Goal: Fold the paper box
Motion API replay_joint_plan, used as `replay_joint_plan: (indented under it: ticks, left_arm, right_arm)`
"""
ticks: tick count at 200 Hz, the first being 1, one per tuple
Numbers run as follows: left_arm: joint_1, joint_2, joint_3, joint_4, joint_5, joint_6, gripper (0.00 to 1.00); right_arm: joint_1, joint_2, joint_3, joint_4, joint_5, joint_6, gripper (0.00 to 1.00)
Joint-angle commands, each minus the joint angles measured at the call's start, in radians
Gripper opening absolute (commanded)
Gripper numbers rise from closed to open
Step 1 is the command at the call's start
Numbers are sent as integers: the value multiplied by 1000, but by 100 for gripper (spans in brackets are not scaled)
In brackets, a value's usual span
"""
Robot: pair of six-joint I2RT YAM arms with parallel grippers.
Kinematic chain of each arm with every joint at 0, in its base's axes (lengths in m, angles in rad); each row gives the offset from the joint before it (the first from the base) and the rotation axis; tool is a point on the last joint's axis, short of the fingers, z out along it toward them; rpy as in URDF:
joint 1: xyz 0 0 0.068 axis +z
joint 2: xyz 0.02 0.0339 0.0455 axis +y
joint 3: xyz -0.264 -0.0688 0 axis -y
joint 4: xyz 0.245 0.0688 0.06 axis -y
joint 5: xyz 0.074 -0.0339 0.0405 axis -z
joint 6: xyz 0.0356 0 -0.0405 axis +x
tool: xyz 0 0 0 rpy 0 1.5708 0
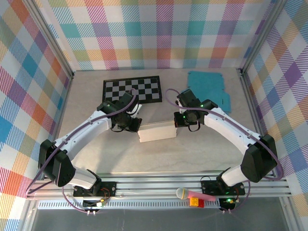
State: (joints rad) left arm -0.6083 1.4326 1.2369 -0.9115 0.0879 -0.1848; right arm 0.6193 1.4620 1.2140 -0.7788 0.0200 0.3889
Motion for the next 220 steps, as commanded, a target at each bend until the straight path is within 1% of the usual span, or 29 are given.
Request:
replay_joint_plan:
  ticks: [1,63,117,186,220]
  left_arm:
    - [-10,12,26,-10,17,-104,0]
    - [-8,18,37,-10,38,-216,0]
    - [-6,43,49,-20,64,-277,0]
    - [18,66,94,-55,99,-285,0]
    - [32,65,84,-58,124,-280,0]
  right_arm:
    - [11,5,7,-21,12,26,0]
    - [14,0,1,-22,13,50,0]
    - [14,4,7,-28,12,54,0]
    - [14,3,7,-36,20,54,0]
    - [14,4,6,-35,16,57,0]
